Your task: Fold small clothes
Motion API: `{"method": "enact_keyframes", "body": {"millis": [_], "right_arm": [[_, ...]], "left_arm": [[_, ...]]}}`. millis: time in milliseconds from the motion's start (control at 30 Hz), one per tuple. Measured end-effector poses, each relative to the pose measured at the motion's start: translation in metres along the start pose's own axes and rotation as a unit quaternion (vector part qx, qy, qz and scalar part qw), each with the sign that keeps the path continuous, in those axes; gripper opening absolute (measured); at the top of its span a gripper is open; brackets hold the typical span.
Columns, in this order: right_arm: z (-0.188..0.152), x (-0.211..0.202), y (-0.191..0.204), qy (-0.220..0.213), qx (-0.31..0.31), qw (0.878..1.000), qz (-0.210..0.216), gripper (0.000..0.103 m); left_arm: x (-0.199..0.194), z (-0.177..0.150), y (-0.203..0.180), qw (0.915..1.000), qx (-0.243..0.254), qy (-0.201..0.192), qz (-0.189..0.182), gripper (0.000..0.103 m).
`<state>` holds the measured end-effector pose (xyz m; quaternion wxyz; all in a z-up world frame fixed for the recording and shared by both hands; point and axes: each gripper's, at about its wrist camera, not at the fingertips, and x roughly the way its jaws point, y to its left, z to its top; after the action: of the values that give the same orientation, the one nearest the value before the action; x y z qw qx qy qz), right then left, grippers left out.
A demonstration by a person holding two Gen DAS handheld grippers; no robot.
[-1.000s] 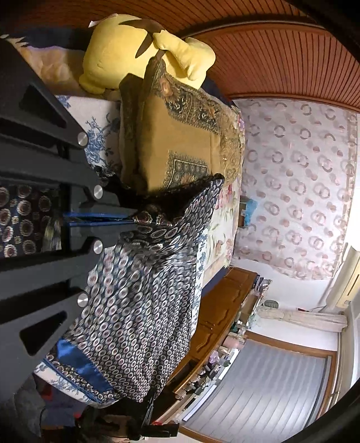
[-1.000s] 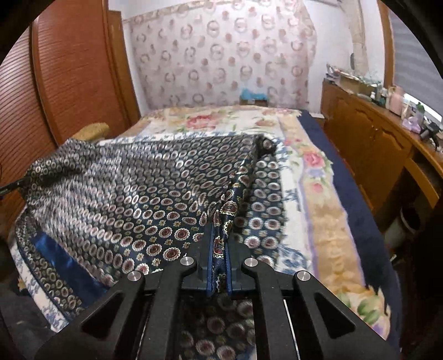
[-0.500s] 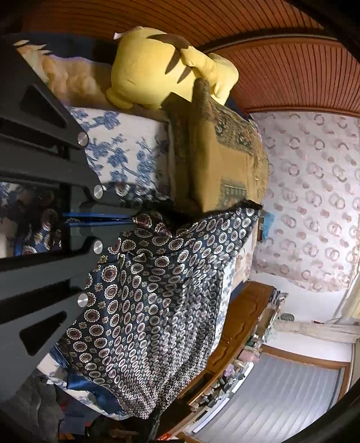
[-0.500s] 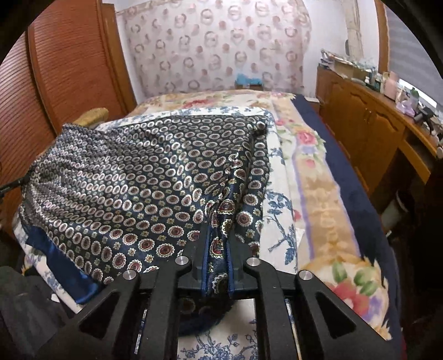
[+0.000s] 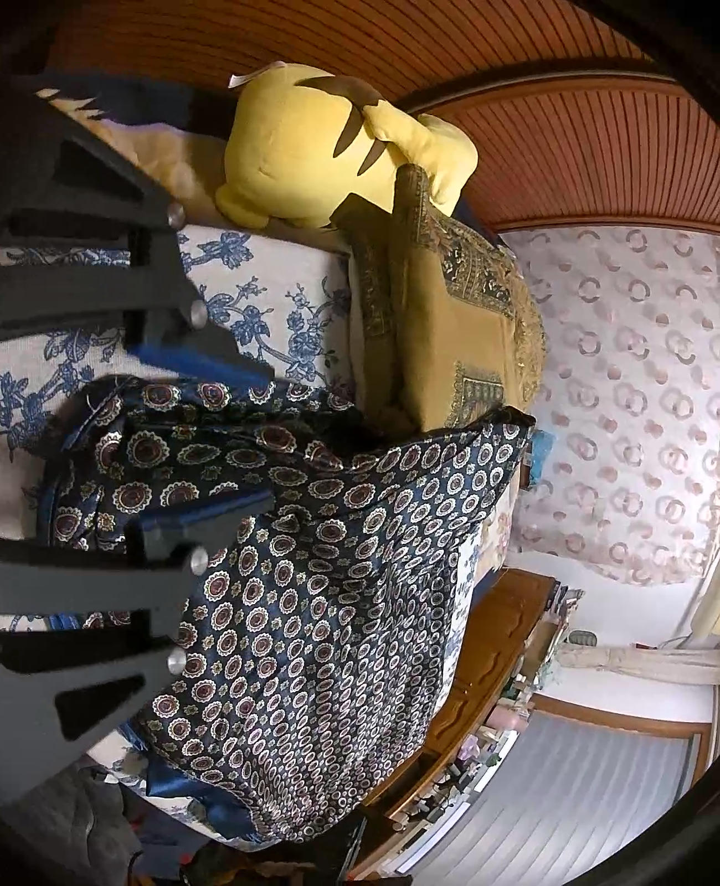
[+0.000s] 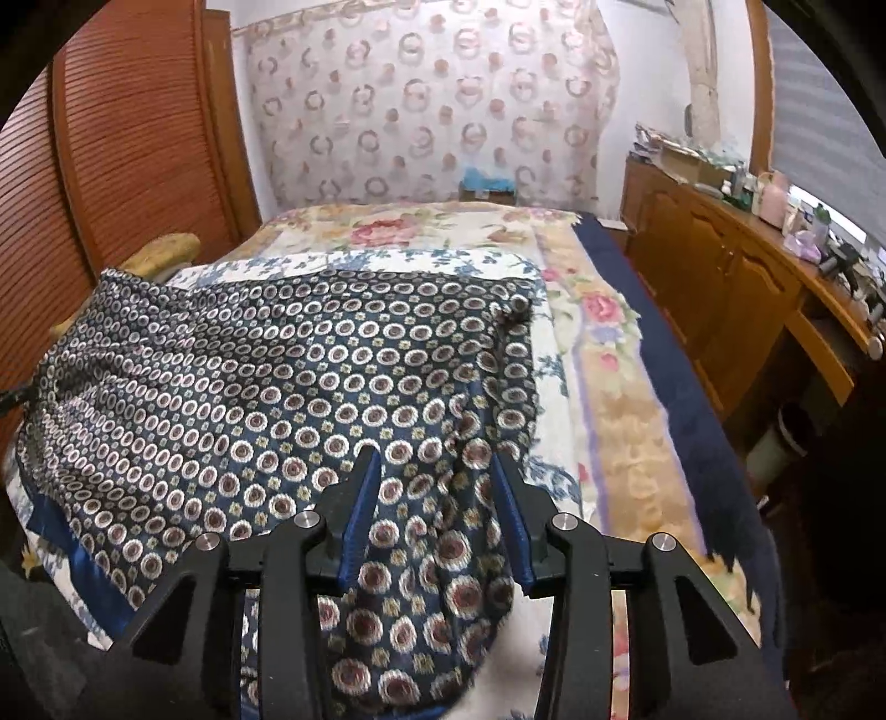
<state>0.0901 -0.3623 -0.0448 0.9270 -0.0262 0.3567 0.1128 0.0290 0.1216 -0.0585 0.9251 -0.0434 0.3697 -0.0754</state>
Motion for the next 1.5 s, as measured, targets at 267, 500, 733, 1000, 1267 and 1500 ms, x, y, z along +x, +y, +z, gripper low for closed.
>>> {"method": "enact_keyframes", "body": {"millis": [267, 500, 733, 1000, 1267, 1500], "right_arm": [[0.012, 0.014, -0.001, 0.002, -0.006, 1.0, -0.003, 0.041], [0.016, 0.021, -0.01, 0.008, 0.006, 1.0, -0.01, 0.041], [-0.001, 0.028, 0.003, 0.027, -0.003, 1.0, 0.003, 0.041], [-0.015, 0.037, 0.03, 0.044, -0.039, 0.998, 0.015, 0.046], [-0.021, 0.045, 0.034, 0.049, -0.046, 0.998, 0.006, 0.051], [-0.022, 0.046, 0.033, 0.051, -0.042, 0.998, 0.005, 0.058]], "left_arm": [[0.009, -0.006, -0.001, 0.9998, 0.006, 0.013, 0.015, 0.042], [0.016, -0.013, 0.0, 0.9994, 0.002, 0.026, 0.024, 0.042], [0.012, -0.023, 0.0, 0.999, 0.0, 0.037, 0.024, 0.042], [0.002, -0.035, -0.005, 0.9985, 0.009, 0.042, 0.036, 0.042], [0.002, -0.037, -0.007, 0.9984, 0.008, 0.035, 0.043, 0.042], [0.005, -0.035, -0.011, 0.9988, 0.008, 0.03, 0.037, 0.033]]}}
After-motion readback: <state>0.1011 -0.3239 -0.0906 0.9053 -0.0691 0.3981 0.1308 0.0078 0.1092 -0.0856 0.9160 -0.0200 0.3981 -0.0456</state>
